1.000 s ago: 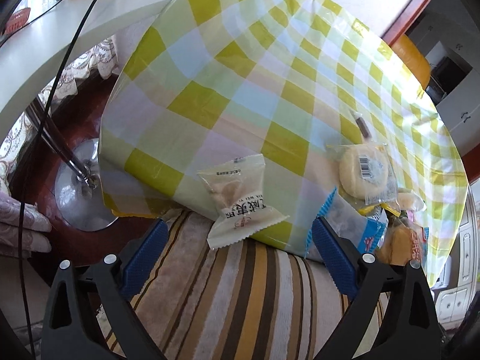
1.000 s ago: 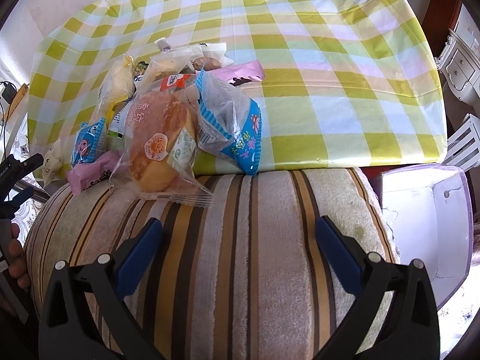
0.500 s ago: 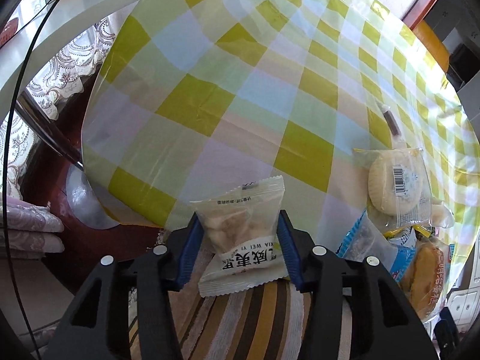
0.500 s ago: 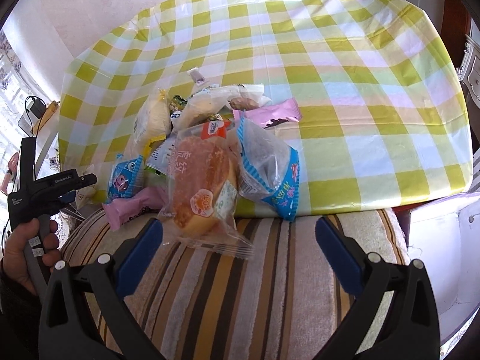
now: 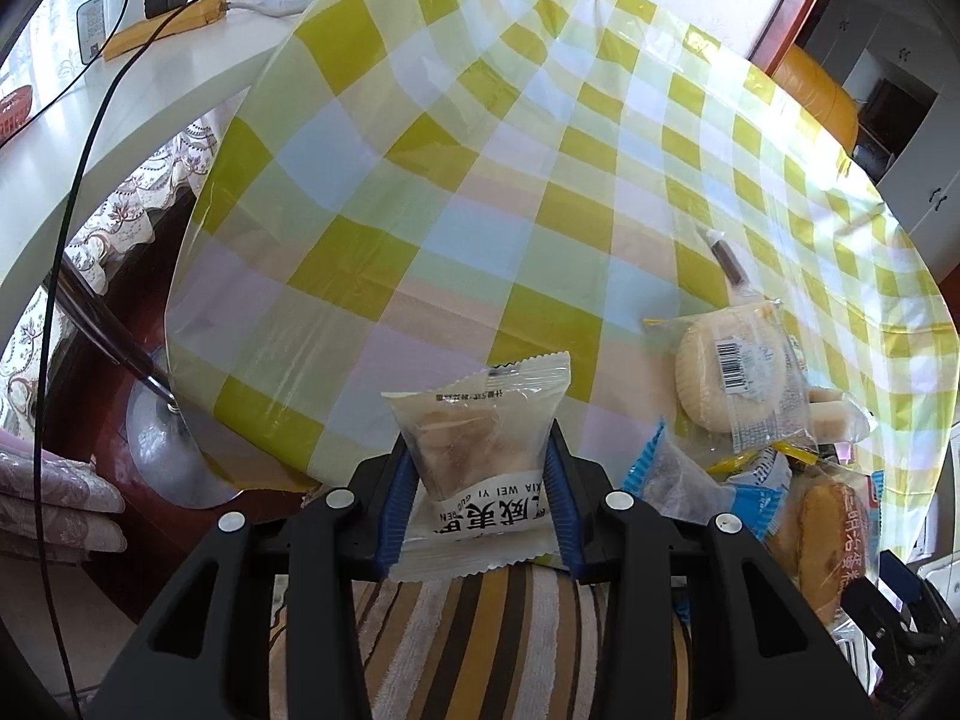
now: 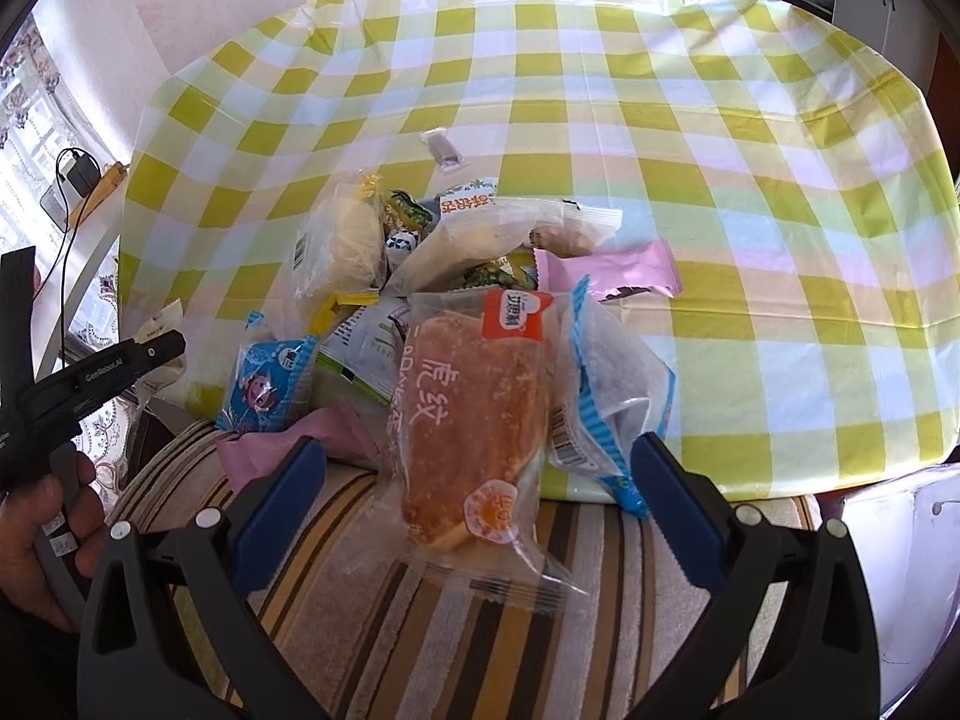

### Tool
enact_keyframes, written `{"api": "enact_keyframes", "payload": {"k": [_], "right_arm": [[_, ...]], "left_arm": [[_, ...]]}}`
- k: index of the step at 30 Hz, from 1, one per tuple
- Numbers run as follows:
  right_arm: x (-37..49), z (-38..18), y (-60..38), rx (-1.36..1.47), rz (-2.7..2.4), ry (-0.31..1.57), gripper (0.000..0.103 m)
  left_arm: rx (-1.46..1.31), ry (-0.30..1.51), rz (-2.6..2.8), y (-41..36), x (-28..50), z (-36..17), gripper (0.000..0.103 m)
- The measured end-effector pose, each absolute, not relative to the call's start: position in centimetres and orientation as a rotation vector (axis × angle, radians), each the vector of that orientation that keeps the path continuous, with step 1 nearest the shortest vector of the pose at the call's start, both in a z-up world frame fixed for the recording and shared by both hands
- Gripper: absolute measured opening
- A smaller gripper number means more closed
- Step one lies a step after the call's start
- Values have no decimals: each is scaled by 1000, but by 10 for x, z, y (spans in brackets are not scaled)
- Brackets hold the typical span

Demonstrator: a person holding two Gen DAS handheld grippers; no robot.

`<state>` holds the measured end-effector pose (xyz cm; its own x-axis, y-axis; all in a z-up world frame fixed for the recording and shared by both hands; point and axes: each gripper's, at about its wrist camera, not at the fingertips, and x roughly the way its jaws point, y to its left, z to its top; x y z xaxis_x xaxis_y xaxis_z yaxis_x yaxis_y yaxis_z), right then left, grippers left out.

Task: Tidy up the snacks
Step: 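Grasp the cream-wrapped pastry with the left gripper while the right gripper grasps the bread bun bag, then carry both snacks into the white box and open both grippers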

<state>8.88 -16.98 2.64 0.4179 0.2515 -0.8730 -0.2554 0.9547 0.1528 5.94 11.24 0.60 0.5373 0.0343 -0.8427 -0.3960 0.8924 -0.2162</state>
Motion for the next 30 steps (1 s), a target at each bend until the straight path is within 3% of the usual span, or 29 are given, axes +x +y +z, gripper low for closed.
{"api": "enact_keyframes", "payload": {"k": [5,9,13,30], "right_arm": [[98,20,-166,-22,285,1102,97],[100,16,-166,-38,259,1104,82],[98,15,-168,-26,273,1093,50],[75,65,-206,175,389,956,47]], "left_arm": [[-405,963,220,100,54,12,39],[-405,959,193,93,51,15,39],[-403,959,171,85,50,16,39],[-332,874,80,41,42,57,39]]}}
